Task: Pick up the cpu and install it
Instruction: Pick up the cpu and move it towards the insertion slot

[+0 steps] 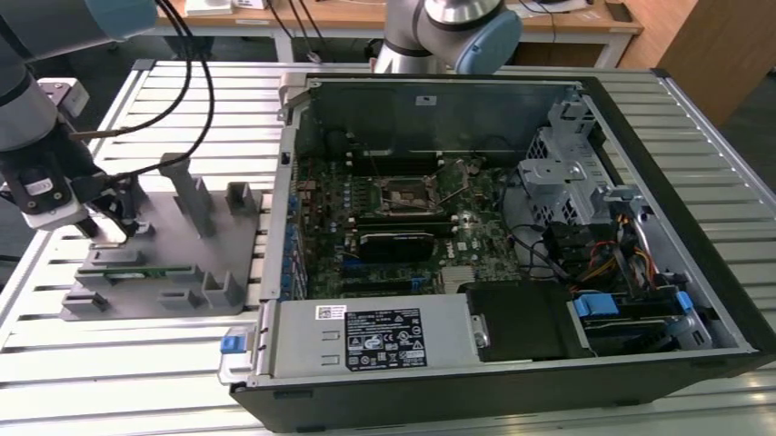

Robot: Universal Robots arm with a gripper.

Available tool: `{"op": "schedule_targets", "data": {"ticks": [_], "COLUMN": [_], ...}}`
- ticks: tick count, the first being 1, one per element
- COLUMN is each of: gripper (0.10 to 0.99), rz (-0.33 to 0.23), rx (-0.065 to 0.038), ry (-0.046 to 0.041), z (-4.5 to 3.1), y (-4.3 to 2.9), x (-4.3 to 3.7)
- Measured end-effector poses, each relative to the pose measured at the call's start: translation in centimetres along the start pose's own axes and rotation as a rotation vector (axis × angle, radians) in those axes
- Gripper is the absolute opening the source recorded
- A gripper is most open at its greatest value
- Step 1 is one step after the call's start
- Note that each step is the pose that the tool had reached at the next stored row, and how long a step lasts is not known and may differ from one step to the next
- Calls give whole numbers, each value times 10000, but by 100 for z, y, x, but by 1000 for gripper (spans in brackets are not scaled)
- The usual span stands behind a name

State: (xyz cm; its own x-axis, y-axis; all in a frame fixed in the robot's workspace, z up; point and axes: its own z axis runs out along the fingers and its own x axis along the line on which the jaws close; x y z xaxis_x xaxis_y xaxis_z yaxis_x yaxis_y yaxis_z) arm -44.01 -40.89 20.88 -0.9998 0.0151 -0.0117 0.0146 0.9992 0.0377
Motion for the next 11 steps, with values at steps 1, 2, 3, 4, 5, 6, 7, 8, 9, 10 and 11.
{"op": "schedule_targets", "data": {"ticks": [1,2,3,4,5,6,7,8,9,10,11], "gripper": [529,529,529,529,529,529,529,529,529,529,529], "rz": [0,0,0,0,1,0,0,0,0,0,0], "rx": [0,0,0,-2,-2,-3,-4,-3,-3,-4,-3], "ry": [-1,-1,0,-1,-1,-1,-1,0,0,-1,0], "z": [-39,-85,-130,-173,-218,-263,-308,-357,-402,-447,-492], "y": [1,3,5,7,8,10,11,13,15,17,18], "x": [-1,-1,-1,-2,-3,-3,-4,-4,-5,-5,-6]}}
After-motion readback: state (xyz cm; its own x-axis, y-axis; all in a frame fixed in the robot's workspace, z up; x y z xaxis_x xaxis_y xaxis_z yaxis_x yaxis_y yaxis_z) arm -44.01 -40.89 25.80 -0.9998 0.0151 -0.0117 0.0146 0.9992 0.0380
